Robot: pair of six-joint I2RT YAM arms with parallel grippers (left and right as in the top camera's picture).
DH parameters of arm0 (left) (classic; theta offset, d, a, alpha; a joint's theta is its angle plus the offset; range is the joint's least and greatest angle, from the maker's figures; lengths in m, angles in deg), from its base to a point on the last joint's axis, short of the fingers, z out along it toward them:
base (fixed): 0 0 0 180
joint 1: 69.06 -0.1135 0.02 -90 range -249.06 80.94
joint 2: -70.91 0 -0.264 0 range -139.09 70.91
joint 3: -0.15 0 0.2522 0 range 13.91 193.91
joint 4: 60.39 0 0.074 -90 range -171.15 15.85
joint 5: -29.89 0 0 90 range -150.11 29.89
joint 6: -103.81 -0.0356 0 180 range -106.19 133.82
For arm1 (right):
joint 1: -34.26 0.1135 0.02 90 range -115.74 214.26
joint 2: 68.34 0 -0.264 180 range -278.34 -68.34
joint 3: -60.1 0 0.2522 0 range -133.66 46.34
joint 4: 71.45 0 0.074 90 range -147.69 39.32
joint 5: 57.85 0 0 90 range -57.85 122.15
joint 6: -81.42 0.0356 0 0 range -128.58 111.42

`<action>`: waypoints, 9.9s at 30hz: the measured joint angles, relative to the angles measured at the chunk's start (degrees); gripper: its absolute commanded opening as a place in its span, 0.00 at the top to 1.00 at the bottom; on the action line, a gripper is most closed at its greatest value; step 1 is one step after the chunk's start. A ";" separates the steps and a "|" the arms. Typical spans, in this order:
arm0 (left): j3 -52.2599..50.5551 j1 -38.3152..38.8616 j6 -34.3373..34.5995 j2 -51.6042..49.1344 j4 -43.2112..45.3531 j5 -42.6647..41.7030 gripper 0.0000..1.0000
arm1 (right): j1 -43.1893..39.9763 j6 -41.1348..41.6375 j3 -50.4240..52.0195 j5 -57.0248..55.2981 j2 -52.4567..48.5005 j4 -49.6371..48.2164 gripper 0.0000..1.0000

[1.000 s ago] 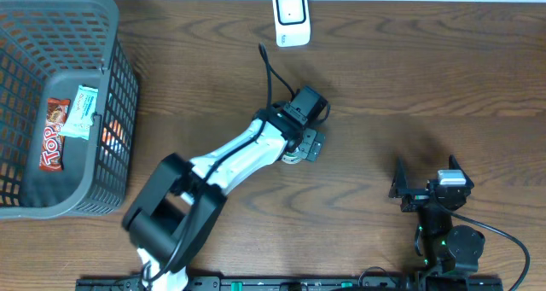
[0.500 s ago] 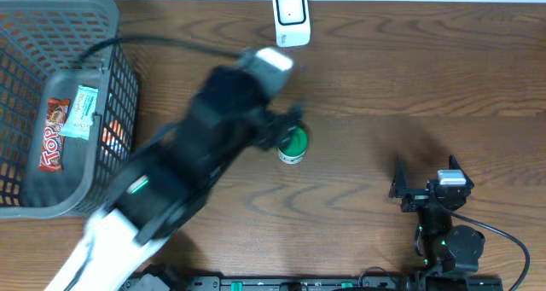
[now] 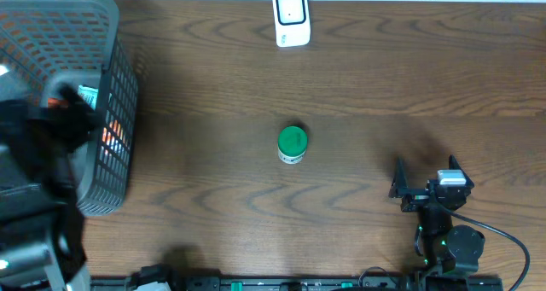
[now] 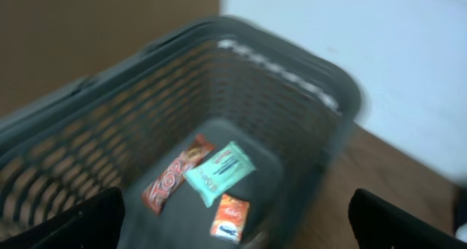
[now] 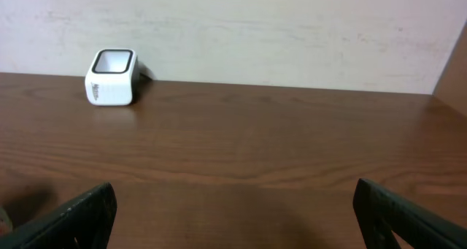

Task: Scan the item barcode
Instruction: 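Set the jar on the table and return the left gripper to the basket, then reach into the basket and grasp the mint-green wipes pack with the left gripper, then lift the wipes pack and hold it under the white scanner, then lower the wipes pack onto the table right of the jar and release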

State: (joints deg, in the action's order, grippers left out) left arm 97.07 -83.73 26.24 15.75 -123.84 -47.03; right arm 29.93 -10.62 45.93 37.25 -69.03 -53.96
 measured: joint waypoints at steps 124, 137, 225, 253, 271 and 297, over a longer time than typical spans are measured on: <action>-21.33 8.87 9.38 3.67 18.67 26.56 0.93 | 0.00 0.00 0.00 0.00 0.00 -0.02 0.01; -21.33 13.18 11.91 2.19 20.20 33.83 0.32 | 0.00 0.00 0.00 0.00 0.00 -0.02 0.01; 2.40 -19.08 5.46 -27.15 5.86 -37.33 0.93 | 0.00 0.00 0.00 0.00 0.00 0.00 0.01; 1.95 3.41 -11.43 -24.65 21.11 -95.34 0.93 | 0.00 0.00 0.00 0.00 0.00 0.00 0.01; 1.79 35.56 -23.43 -53.07 29.77 -100.06 0.93 | 0.00 0.00 0.00 0.00 0.00 -0.02 0.01; 1.62 44.00 -25.81 -66.29 35.80 -101.48 0.93 | 0.00 0.00 0.00 0.00 0.00 -0.02 0.01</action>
State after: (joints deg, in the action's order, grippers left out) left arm 98.68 -39.74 0.43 -50.54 -88.04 -148.51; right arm 29.93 -10.62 45.93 37.25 -69.03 -53.98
